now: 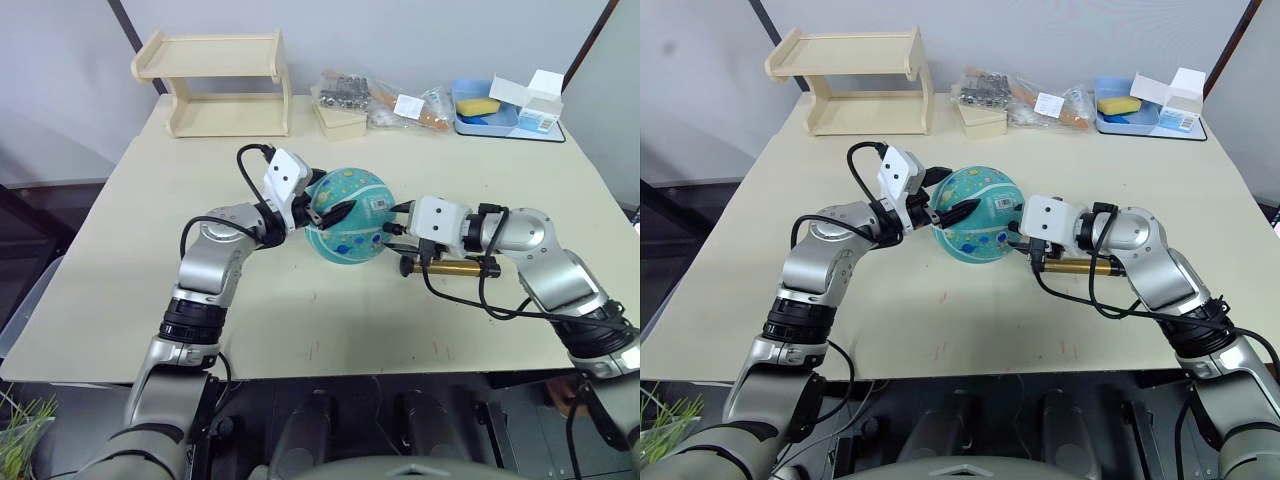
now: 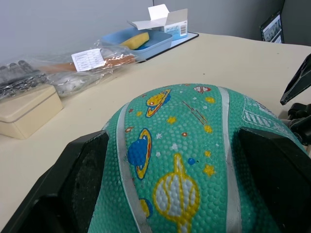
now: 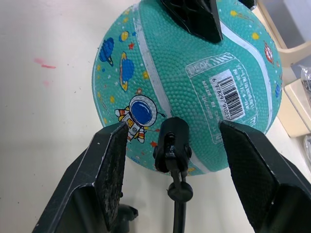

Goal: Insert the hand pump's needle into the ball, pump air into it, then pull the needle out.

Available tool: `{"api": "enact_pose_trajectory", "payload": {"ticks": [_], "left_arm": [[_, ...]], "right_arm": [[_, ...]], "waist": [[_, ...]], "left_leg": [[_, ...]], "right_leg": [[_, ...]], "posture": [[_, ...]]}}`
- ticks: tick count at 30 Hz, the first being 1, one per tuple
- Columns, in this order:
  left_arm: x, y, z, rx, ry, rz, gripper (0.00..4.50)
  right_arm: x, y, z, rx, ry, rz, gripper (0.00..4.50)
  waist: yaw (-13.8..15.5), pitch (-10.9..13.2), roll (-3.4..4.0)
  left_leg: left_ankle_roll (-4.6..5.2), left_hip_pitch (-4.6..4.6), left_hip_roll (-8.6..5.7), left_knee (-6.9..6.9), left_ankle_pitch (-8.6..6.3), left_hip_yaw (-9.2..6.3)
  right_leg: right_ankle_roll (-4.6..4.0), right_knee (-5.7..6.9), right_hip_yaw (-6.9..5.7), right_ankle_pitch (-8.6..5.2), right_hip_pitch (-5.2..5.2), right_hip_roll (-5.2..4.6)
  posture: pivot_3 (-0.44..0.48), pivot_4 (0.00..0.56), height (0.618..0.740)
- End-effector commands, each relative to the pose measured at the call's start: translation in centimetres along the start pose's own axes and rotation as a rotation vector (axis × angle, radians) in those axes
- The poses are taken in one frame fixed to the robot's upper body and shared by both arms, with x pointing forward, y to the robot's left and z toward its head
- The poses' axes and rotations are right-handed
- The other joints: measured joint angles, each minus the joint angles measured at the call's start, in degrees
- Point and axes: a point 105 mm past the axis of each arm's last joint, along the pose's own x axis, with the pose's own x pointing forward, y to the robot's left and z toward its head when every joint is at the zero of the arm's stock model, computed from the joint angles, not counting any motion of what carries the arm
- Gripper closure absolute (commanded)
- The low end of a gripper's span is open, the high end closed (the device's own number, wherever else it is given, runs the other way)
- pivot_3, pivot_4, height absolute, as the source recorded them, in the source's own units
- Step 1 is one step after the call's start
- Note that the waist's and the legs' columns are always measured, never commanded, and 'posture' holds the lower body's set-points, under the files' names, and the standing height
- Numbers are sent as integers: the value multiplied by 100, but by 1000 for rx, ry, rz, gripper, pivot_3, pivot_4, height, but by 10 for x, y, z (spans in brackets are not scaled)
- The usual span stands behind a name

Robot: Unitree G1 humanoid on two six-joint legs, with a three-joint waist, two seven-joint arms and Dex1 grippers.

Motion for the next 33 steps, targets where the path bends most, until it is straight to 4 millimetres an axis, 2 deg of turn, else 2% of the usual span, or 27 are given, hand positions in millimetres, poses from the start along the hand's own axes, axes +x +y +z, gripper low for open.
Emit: {"api": "enact_pose_trajectory", "payload": {"ticks": [1,7,8,10,12,13,15,22,28,33], "left_arm": [[-1,2,-13,-6,51,19,0],[-2,2,-12,-6,49,22,0],[-2,2,-12,-5,49,23,0],[-3,3,-13,-5,50,25,0],[-3,3,-13,-5,51,27,0],[-3,3,-13,-5,52,27,0],[-3,3,-13,-5,52,28,0],[-2,3,-20,-6,67,31,0],[-3,4,-54,5,158,64,0],[-2,6,-74,21,210,81,0]], "right_arm": [[-4,-6,6,-17,-37,-27,1394],[-2,-6,4,-15,-38,-23,1394],[-2,-6,3,-12,-36,-24,1814],[-1,-7,2,-10,-34,-31,2172],[-1,-7,2,-8,-38,-35,3364],[0,-7,2,-7,-40,-36,3771],[0,-7,3,-7,-44,-36,4104],[-3,-8,6,-45,-31,-42,4107],[-12,-5,12,-80,-13,-59,4107],[-22,-3,18,-81,-2,-59,4107]], "waist": [[0,0,0],[7,2,4],[7,2,4],[7,3,4],[8,4,6],[8,4,7],[14,5,8],[15,6,10],[49,6,17],[121,2,23]], "left_leg": [[0,0,0,0,0,0],[-1,0,0,0,1,-2],[-3,0,0,0,2,-4],[-4,0,0,-1,2,-5],[-4,-1,0,-1,2,-5],[-4,-1,0,-1,2,-5],[-5,-1,-1,-1,2,-6],[-6,-1,-2,-1,3,-12],[-10,-2,-3,-2,5,-19],[-9,-3,-7,-2,5,-21]], "right_leg": [[0,0,0,0,0,0],[-1,4,-1,0,0,1],[-1,5,-1,0,0,2],[-1,7,-1,0,0,3],[-2,9,-1,0,-1,4],[-2,11,-1,-1,-1,4],[-2,15,-1,-1,-2,4],[-3,25,-4,-2,-3,5],[-4,27,-8,-2,-2,4],[-4,26,-9,-2,-2,1]], "posture": [[0,150,740],[0,150,740],[0,150,740],[0,150,740],[0,150,740],[0,150,740],[0,150,740],[0,150,740],[0,150,740],[0,150,740]]}}
